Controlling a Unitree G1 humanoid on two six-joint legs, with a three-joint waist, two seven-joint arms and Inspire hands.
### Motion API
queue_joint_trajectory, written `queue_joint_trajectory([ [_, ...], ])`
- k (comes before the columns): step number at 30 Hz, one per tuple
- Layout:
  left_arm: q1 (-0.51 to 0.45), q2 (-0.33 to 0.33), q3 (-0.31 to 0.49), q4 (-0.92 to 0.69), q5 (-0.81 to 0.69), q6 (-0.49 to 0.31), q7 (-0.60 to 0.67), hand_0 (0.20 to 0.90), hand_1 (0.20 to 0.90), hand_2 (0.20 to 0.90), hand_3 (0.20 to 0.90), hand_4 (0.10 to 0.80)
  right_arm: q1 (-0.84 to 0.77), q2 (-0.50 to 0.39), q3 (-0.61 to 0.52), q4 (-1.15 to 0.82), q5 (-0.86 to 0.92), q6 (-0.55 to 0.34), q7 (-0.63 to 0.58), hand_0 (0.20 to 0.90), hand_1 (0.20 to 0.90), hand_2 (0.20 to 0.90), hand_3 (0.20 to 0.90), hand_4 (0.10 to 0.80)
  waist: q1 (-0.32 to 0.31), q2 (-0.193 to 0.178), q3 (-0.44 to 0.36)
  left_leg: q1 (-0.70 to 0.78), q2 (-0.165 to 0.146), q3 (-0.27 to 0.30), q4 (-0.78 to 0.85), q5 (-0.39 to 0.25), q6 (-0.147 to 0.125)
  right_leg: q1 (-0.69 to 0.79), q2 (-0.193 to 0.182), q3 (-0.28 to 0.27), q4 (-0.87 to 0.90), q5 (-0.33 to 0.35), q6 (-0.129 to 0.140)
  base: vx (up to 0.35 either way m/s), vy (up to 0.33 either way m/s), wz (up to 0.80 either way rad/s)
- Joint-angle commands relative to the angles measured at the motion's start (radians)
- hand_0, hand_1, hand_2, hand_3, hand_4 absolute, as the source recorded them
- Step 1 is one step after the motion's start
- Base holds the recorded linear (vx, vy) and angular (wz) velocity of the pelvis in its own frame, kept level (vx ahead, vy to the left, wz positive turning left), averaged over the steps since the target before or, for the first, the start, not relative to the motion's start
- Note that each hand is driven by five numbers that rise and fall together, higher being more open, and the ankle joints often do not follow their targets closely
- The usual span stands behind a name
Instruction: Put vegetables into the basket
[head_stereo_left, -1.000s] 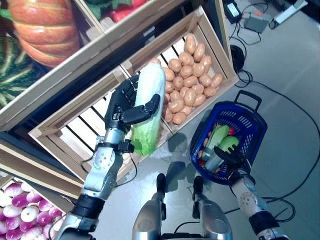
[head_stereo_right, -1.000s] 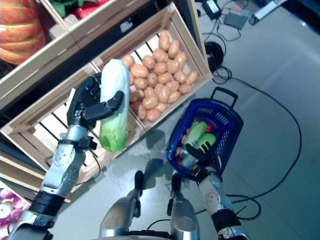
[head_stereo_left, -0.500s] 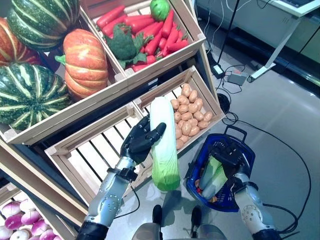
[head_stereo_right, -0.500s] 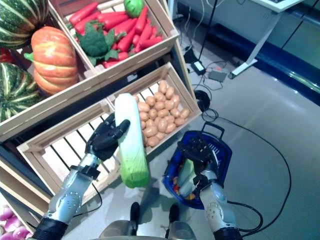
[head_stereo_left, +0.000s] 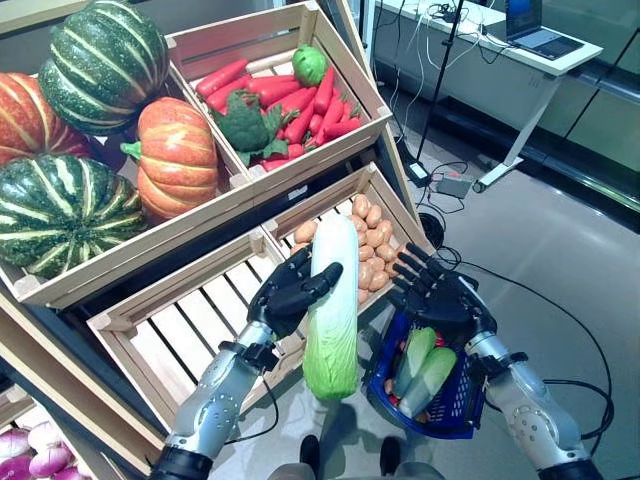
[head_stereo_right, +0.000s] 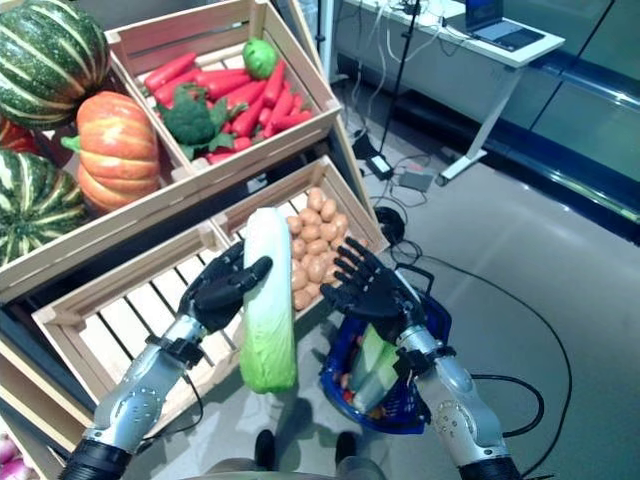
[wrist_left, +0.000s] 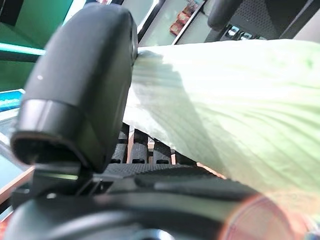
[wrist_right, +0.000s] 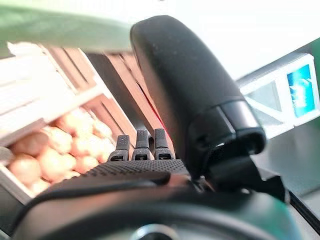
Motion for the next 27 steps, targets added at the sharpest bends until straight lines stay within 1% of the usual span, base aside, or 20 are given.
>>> queue_joint_trajectory([
  [1, -0.057, 0.023, 0.007, -0.095, -0.015, -0.083, -0.03, 0.3, 0.3, 0.3, 0.3, 0.4, -0.042, -0.05, 0.009, -0.115, 0.049, 0.003, 0.098, 0.9, 0.9, 0.9, 0.9, 0.8, 0.013, -0.022, -0.105, 0.034, -0.022, 0.01, 0.006, -0.102, -0.027, 0.02, -0.051, -0.017, 0.002, 0.012, 0.058, 0.0, 0.0, 0.0],
  [9, -0.067, 0.033, -0.01, -0.112, -0.007, -0.121, -0.029, 0.3, 0.3, 0.3, 0.3, 0.4, -0.059, -0.081, 0.058, -0.103, 0.051, 0.093, 0.1, 0.9, 0.9, 0.9, 0.9, 0.8, 0.02, -0.031, -0.107, 0.038, -0.021, 0.008, 0.006, -0.106, -0.026, 0.025, -0.05, -0.017, 0.002, 0.009, 0.059, 0.0, 0.0, 0.0],
  [19, -0.09, 0.036, -0.04, -0.142, -0.028, -0.132, -0.064, 0.3, 0.3, 0.3, 0.3, 0.4, -0.076, -0.085, 0.108, -0.087, 0.067, 0.152, 0.123, 0.9, 0.9, 0.9, 0.9, 0.8, 0.026, -0.034, -0.108, 0.042, -0.019, 0.008, 0.006, -0.107, -0.029, 0.029, -0.057, -0.021, 0.002, 0.009, 0.063, 0.0, 0.0, 0.0],
  [27, -0.102, 0.035, -0.064, -0.151, -0.073, -0.129, -0.1, 0.3, 0.3, 0.3, 0.3, 0.4, -0.092, -0.077, 0.15, -0.068, 0.065, 0.177, 0.15, 0.9, 0.9, 0.9, 0.9, 0.8, 0.03, -0.035, -0.108, 0.047, -0.018, 0.008, 0.006, -0.111, -0.027, 0.034, -0.058, -0.02, 0.002, 0.009, 0.064, 0.0, 0.0, 0.0],
])
